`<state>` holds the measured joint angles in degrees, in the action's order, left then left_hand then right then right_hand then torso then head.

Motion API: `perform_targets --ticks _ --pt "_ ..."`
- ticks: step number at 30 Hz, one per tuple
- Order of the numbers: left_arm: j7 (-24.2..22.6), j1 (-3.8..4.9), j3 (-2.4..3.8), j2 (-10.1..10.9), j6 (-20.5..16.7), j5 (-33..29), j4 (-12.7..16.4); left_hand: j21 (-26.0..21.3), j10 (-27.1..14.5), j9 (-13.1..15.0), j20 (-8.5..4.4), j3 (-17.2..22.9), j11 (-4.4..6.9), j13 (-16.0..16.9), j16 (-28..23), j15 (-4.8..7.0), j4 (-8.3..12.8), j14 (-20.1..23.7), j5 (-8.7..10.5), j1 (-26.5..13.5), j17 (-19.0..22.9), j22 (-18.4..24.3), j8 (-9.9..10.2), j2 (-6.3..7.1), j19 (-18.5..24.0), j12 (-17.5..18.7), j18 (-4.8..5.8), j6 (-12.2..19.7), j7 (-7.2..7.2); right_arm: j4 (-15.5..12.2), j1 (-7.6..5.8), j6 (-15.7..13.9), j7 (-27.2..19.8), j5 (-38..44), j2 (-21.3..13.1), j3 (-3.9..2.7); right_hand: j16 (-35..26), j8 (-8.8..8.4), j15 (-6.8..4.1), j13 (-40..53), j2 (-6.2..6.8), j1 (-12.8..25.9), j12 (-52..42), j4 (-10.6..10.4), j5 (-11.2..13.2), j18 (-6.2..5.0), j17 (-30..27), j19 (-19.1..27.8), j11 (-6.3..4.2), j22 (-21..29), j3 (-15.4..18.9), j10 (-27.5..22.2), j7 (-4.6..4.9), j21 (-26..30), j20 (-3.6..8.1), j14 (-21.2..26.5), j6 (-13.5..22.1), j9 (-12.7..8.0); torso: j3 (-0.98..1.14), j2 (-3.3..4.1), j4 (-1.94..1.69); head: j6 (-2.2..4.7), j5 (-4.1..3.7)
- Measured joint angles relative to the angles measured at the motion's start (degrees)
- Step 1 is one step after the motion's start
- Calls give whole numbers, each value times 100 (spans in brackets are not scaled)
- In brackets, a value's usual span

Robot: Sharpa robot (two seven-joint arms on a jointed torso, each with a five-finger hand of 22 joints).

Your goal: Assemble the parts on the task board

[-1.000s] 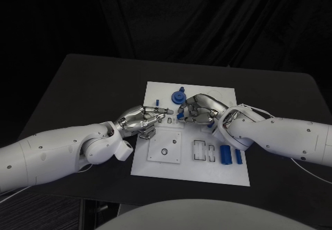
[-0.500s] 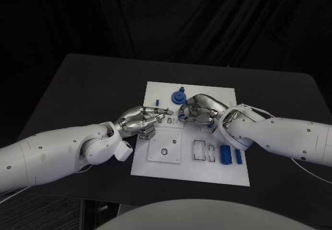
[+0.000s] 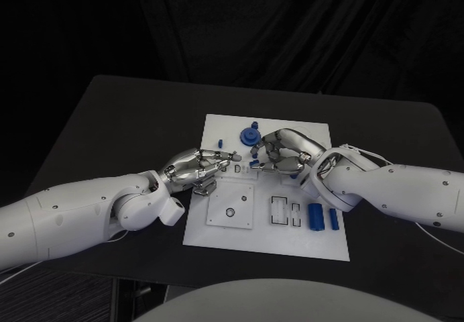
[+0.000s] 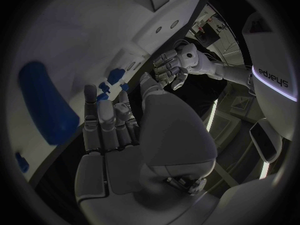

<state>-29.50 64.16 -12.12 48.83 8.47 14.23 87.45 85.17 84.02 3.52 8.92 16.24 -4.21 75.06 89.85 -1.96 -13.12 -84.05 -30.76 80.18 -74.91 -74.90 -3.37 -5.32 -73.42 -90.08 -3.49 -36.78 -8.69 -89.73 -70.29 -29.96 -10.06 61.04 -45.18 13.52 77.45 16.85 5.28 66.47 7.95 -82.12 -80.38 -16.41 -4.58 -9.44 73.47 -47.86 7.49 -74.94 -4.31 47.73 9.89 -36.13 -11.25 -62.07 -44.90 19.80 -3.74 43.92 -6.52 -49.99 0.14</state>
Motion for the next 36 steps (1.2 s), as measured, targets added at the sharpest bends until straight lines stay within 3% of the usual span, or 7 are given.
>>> perform_targets --ticks 9,18,22,25,27,33,36 --pt "0 0 0 21 -3 0 12 0 0 0 0 0 0 1 0 0 0 0 0 0 0 0 0 0 0 0 0 0 0 -302 -323 -99 -75 -2 -212 -5 0 -28 22 -41 55 123 0 -31 123 1 -40 14 19 0 31 -76 10 21 -13 41 52 -78 -5 -2 0 0 2" --pt "1 -1 0 49 -12 0 40 0 0 -1 0 0 0 2 0 0 0 0 0 0 1 0 0 0 0 0 0 1 -1 -546 -640 28 111 102 -458 0 -4 -28 -3 -220 -170 -378 45 141 -1638 1 -157 55 7 0 -251 -169 51 89 -54 233 -159 -299 -13 -7 -1 0 35" --pt "1 -1 0 54 -17 0 45 0 0 -1 0 0 0 3 0 0 0 0 0 0 1 0 0 0 0 0 0 1 -1 -644 -794 285 405 369 -555 0 269 -115 -59 93 -156 -421 -63 146 -1942 1 87 -132 -50 0 -389 702 21 -37 18 -428 -333 -400 -12 -6 -1 0 37" --pt "1 -1 0 55 -20 0 47 0 0 3 0 0 0 3 0 0 0 0 0 0 1 0 0 0 0 0 0 -19 20 -678 -844 454 613 632 -580 4 808 -248 -165 761 -118 -382 -516 141 -1904 13 149 -1146 -130 0 -441 2321 -33 -1258 120 -1686 -556 -501 -12 -4 -1 0 37" --pt "1 -1 0 54 -22 0 47 0 0 4 0 0 0 3 0 0 0 0 0 0 1 0 0 0 0 0 0 -43 -4 -686 -863 547 761 874 -581 11 1131 -323 -226 837 -62 -326 -798 141 -1727 242 149 -1863 -183 0 -441 3296 -82 -2219 185 -2109 -680 -548 -11 -4 -1 0 31" --pt "0 -1 0 49 -23 0 42 0 0 4 0 0 0 4 0 0 0 0 0 0 1 -5 0 0 0 0 0 -44 -5 -678 -892 668 1145 1684 -551 23 1239 -603 -393 848 4 31 -948 20 -1326 854 148 -3561 -331 -1 -270 3631 -166 -5049 370 -2187 -841 -663 -8 0 -4 0 58" --pt "0 -1 0 46 -23 0 35 0 0 4 0 0 0 3 0 0 0 0 -17 0 1 -5 0 0 0 0 0 -44 -5 -667 -894 717 1299 2016 -519 30 1239 -712 -418 848 12 94 -948 6 -1264 857 148 -3599 -342 -1 -224 3621 -216 -5357 408 -2188 -891 -700 -8 2 -5 0 60"
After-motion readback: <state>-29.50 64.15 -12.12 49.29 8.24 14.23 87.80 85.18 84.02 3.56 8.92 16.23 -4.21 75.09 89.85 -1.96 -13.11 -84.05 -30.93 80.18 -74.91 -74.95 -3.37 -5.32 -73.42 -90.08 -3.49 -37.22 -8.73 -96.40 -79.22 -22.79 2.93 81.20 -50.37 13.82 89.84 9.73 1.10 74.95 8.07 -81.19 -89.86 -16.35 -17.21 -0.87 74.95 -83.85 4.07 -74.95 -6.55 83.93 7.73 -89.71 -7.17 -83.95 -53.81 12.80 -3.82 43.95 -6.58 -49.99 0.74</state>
